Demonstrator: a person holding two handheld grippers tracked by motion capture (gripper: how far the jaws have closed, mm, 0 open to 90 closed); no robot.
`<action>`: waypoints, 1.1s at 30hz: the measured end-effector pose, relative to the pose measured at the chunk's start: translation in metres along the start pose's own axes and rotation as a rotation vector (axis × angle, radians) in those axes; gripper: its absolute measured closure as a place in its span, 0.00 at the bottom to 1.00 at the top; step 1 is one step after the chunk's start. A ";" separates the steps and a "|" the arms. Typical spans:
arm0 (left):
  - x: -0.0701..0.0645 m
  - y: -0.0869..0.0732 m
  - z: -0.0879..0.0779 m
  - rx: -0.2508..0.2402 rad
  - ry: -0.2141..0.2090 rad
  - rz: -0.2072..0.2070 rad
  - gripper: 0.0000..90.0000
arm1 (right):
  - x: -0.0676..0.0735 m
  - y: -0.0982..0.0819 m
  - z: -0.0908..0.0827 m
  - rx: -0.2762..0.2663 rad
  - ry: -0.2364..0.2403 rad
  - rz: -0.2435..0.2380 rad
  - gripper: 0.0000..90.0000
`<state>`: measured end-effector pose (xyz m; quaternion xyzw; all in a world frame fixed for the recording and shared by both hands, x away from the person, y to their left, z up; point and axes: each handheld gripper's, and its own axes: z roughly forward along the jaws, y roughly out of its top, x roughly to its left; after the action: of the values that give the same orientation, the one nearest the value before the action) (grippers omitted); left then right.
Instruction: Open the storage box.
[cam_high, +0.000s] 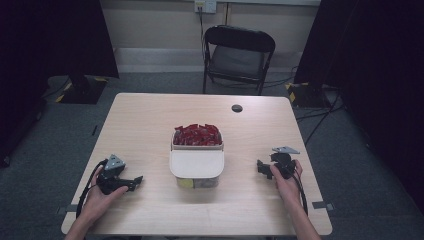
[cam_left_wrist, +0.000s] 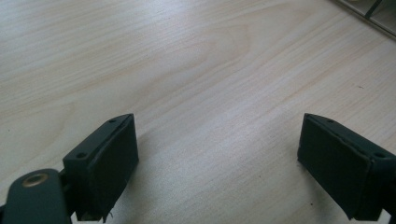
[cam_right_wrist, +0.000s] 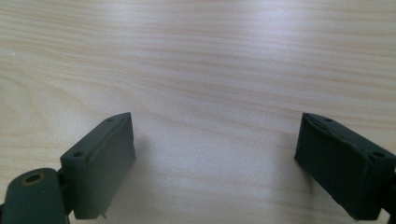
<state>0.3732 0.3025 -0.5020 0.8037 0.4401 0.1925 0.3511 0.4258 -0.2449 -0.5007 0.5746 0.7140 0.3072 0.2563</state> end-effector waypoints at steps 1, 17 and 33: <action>0.000 0.000 0.000 0.000 0.000 0.000 0.13 | 0.000 0.000 0.000 0.000 -0.001 -0.001 0.12; 0.000 0.000 0.000 0.000 0.000 0.000 0.13 | 0.001 0.003 -0.003 0.033 0.010 -0.005 0.16; 0.000 0.000 0.000 -0.001 0.000 0.000 0.13 | 0.004 0.008 -0.021 -0.011 0.071 -0.022 0.17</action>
<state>0.3733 0.3025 -0.5021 0.8036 0.4401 0.1925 0.3515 0.4149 -0.2430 -0.4807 0.5540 0.7273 0.3285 0.2372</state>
